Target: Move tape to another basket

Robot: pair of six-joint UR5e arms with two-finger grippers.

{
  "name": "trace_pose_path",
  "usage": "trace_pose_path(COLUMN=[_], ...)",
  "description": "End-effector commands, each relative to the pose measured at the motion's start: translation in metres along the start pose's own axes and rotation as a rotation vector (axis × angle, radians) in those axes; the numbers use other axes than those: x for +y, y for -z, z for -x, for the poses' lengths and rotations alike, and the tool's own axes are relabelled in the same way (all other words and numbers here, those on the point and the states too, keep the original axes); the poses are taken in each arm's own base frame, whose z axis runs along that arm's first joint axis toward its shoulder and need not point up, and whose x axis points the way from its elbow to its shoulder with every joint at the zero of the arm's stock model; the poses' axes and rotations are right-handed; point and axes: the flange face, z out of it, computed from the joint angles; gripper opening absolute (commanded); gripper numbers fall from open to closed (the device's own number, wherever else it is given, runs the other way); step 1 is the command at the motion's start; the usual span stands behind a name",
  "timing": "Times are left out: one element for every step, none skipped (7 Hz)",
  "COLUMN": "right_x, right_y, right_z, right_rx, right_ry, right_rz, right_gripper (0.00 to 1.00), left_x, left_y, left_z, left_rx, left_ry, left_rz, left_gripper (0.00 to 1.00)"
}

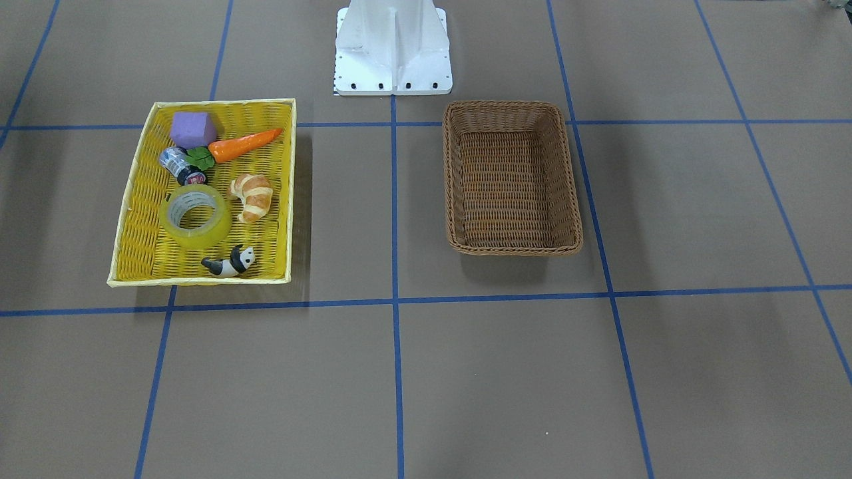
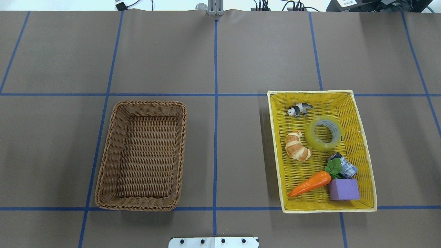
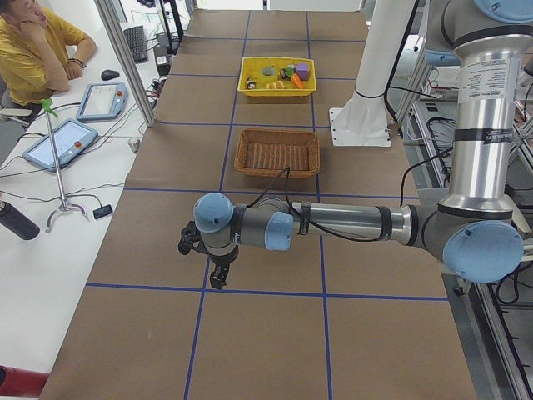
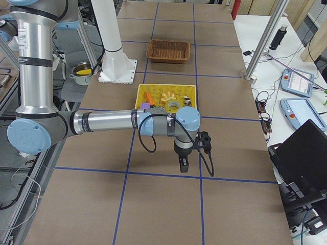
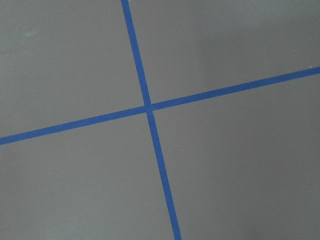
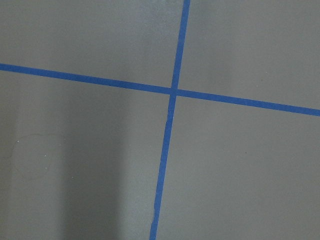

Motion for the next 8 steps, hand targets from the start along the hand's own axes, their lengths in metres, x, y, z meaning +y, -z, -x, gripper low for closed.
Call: trace_pose_path(right_x=[-0.002, -0.004, -0.005, -0.005, -0.006, -0.019, -0.030, -0.046], right_y=[0.003, 0.005, 0.006, 0.003, 0.003, 0.018, 0.029, 0.048], right_z=[0.002, 0.004, 0.005, 0.005, 0.006, 0.018, 0.027, 0.042], right_rx=[0.001, 0.000, -0.001, -0.005, -0.009, -0.003, 0.007, 0.016], right_ry=[0.005, 0.009, 0.013, 0.008, 0.011, 0.052, 0.120, 0.228], right_rz=[-0.005, -0.011, -0.013, -0.007, -0.009, -0.059, -0.133, -0.257], right_gripper=[1.00, 1.00, 1.00, 1.00, 1.00, 1.00, 1.00, 1.00], left_x=[-0.002, -0.002, -0.002, -0.002, -0.011, -0.016, -0.028, -0.046], left_y=[0.004, 0.004, 0.007, 0.006, 0.016, 0.027, 0.038, 0.050], left_z=[-0.004, -0.004, -0.006, -0.005, -0.011, -0.023, -0.031, -0.041], left_rx=[0.001, 0.001, -0.002, -0.016, -0.051, -0.053, -0.055, -0.076], left_ry=[-0.007, -0.001, -0.004, -0.002, -0.024, -0.053, -0.074, -0.139], left_rz=[-0.008, -0.008, -0.013, -0.011, -0.031, -0.055, -0.081, -0.143], left_gripper=[0.99, 0.99, 0.99, 0.99, 0.99, 0.99, 0.99, 0.99])
